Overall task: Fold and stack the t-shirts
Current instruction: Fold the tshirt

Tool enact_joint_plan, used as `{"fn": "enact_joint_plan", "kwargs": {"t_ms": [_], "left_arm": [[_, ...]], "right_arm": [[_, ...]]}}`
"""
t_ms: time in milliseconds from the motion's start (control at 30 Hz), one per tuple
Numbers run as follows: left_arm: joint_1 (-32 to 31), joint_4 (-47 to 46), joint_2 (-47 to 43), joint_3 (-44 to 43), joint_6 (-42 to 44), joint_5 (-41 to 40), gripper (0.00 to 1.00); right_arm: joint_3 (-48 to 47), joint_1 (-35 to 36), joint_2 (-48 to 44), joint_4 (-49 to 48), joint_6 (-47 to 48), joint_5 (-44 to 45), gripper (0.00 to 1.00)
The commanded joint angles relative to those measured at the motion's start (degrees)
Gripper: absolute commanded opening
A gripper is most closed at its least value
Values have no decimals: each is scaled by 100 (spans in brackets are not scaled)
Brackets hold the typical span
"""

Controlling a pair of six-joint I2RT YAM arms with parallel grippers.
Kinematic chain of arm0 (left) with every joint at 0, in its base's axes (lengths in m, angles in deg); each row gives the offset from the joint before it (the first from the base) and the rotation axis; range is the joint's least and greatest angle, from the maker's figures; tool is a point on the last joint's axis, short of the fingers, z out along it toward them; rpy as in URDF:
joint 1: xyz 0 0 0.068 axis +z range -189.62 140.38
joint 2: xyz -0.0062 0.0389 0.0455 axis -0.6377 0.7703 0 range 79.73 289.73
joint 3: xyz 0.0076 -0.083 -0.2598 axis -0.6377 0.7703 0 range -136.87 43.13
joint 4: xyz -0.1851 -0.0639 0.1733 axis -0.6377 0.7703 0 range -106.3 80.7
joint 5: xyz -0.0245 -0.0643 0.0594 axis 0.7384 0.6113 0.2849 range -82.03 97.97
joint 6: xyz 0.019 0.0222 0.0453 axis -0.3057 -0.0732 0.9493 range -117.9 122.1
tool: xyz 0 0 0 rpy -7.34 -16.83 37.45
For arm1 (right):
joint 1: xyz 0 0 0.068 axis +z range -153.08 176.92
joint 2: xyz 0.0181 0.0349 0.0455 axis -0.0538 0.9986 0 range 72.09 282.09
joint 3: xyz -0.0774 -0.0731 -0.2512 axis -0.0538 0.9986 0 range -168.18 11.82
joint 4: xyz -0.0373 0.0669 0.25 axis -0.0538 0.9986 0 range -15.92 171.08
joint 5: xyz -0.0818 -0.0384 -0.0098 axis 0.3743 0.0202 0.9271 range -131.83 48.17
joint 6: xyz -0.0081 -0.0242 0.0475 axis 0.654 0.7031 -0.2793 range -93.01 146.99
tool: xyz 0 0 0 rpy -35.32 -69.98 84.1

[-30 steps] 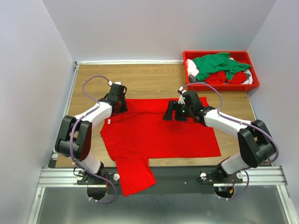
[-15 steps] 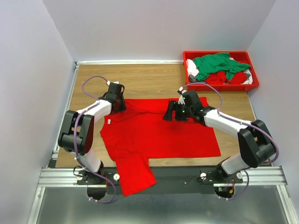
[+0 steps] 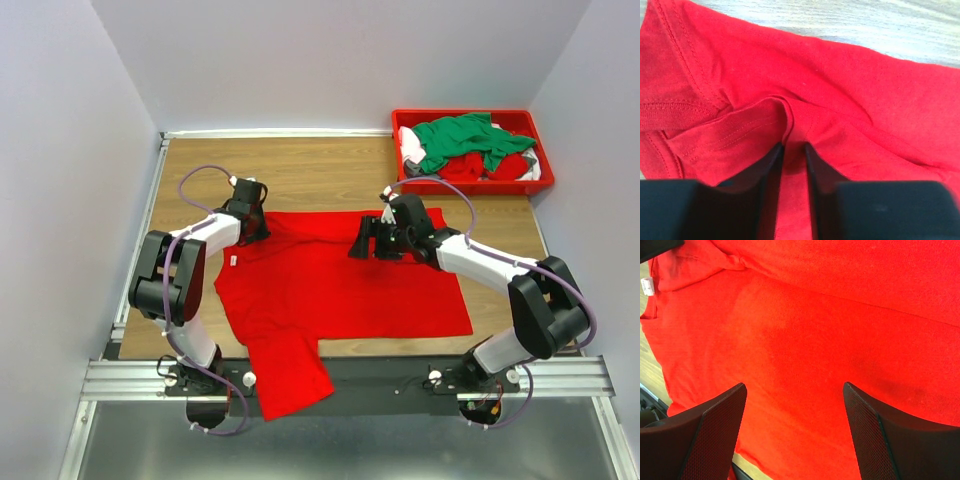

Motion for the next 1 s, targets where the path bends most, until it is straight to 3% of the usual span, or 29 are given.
{"fn": "enact_joint_plan", "kwargs": {"t_ms": [0, 33, 133, 267, 567, 800, 967], "left_arm": [[9, -6, -56, 66, -20, 183, 22], [9, -6, -178, 92, -11, 235, 16], [0, 38, -477, 110, -20, 253, 13], [-9, 178, -803, 136, -55, 288, 0], [-351, 188, -1769, 795, -696, 982, 0], [-852, 179, -2911, 1357, -1828, 1158, 0], [-1089, 4, -3203, 1691, -2330, 1299, 0]], "right_arm": [[-5, 33, 69, 123, 128, 51, 84], [-14, 33, 60, 123, 128, 51, 85], [-14, 33, 60, 123, 111, 42, 85], [4, 33, 34, 123, 93, 42, 85], [48, 33, -89, 132, 93, 16, 84], [92, 42, -142, 132, 119, -28, 85], [136, 33, -221, 115, 137, -11, 84]]}}
